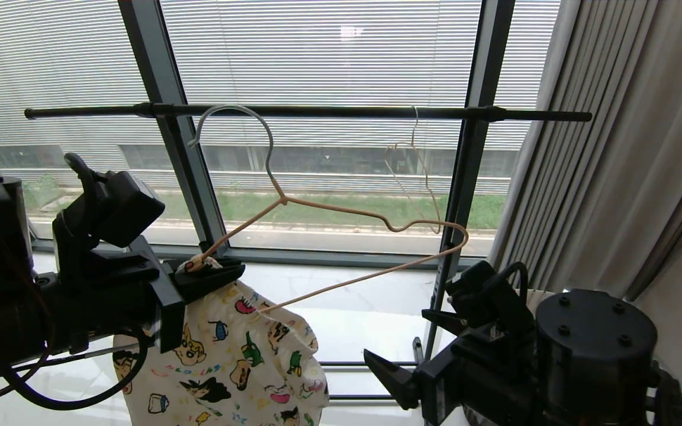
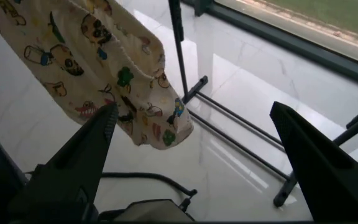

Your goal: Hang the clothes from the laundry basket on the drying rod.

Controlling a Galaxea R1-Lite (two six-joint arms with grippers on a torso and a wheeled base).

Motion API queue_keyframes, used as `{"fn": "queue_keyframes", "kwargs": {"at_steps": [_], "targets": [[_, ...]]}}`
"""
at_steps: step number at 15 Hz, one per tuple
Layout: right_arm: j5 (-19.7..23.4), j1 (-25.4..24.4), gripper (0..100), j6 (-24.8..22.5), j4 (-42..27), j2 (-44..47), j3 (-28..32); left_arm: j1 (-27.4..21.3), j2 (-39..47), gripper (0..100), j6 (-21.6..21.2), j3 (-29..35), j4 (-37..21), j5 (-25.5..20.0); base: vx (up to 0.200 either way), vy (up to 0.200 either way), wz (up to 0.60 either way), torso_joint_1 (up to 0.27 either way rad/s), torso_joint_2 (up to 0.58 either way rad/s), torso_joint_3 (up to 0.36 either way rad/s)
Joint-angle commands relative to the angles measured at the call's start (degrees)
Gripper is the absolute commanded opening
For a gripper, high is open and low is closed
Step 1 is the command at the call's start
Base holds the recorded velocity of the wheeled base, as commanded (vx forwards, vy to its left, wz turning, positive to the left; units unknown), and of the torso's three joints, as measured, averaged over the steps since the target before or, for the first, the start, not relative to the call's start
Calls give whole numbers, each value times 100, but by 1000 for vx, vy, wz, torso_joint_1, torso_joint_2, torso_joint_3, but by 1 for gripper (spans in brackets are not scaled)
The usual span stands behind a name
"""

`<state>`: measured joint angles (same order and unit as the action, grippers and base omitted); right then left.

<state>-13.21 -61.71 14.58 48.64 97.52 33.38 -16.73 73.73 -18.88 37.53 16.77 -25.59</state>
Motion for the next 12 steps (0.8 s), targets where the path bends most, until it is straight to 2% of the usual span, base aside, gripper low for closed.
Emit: {"fn": "queue_keyframes", "kwargs": {"at_steps": [1,4,9,12], "targets": [[-463,-8,100,247,181,1207,942,-41,-25,0,7,8,10,10,0,0,0,0,0,0],[-586,-78,100,230,181,1682,1408,-103,-16,0,7,140,10,10,0,0,0,0,0,0],[-639,-280,100,221,181,1919,1496,-340,-25,0,7,210,10,19,0,0,0,0,0,0],[-876,-263,100,230,181,2034,1575,-384,-25,0,-1,210,10,28,0,0,0,0,0,0]]}}
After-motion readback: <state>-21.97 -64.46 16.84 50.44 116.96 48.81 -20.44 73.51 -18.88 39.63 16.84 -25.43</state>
